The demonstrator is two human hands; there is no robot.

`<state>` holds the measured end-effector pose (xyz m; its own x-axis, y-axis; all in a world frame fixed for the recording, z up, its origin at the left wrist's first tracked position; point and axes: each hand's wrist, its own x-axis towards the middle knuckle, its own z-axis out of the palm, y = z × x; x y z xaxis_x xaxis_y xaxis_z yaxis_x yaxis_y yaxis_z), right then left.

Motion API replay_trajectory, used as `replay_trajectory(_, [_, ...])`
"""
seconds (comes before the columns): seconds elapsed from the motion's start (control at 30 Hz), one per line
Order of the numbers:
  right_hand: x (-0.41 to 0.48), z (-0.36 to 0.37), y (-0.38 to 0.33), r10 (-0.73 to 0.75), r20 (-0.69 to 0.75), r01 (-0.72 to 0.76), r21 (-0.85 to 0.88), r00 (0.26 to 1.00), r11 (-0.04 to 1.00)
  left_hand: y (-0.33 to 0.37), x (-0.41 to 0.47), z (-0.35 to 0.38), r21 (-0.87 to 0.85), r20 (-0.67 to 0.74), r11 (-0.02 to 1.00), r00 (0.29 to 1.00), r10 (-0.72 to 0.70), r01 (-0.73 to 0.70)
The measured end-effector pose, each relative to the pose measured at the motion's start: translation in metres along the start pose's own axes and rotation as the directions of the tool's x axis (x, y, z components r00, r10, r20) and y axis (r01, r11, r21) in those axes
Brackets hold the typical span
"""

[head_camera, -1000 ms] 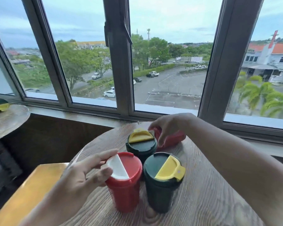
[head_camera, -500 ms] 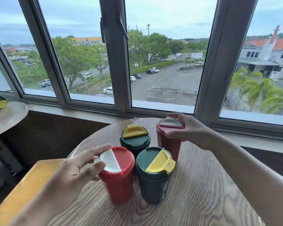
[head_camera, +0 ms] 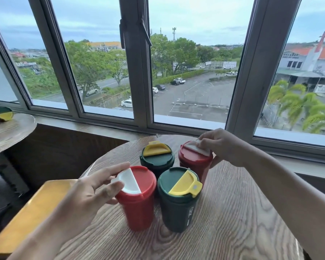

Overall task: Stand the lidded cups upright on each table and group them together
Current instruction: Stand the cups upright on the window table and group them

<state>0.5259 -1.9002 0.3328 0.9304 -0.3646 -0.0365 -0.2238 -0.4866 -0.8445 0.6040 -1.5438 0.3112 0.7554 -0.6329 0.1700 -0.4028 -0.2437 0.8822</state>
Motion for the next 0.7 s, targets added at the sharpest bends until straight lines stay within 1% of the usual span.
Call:
replay_trajectory(0.13, [-0.004,0.010,-0.002,-0.008,-0.032,0.008,0.001,0.999,1.000,0.002,-0.001,-0.001,0.004,-0.019,1.000,1.000,0.001,-0.001])
replay_trajectory(0.23, [-0.005,0.014,-0.003,-0.012,-0.050,0.011,-0.030,0.999,0.999,0.003,-0.002,-0.001,0.021,-0.024,1.000,1.000,-0.005,0.006])
replay_trajectory(0.33, [-0.006,0.016,-0.003,-0.016,-0.078,0.012,-0.058,0.997,0.998,0.006,-0.003,0.000,0.065,-0.027,0.998,1.000,-0.009,0.011])
replay_trajectory(0.43, [-0.008,0.015,-0.004,-0.001,-0.063,-0.003,-0.061,0.998,0.998,0.011,-0.005,0.001,0.120,-0.014,0.993,1.000,0.008,-0.007])
replay_trajectory(0.5, [-0.009,0.015,-0.006,0.011,-0.054,-0.015,-0.079,0.999,0.997,0.010,-0.005,0.001,0.114,-0.002,0.993,1.000,0.022,-0.021])
replay_trajectory(0.6, [-0.010,0.013,-0.011,-0.004,-0.078,-0.007,-0.138,0.997,0.990,0.006,-0.002,-0.003,0.041,0.024,0.999,0.999,0.027,-0.028])
replay_trajectory(0.7, [-0.010,0.011,-0.030,-0.085,-0.111,0.051,-0.275,0.990,0.960,0.001,0.005,-0.013,0.018,0.030,0.999,0.998,0.049,-0.050])
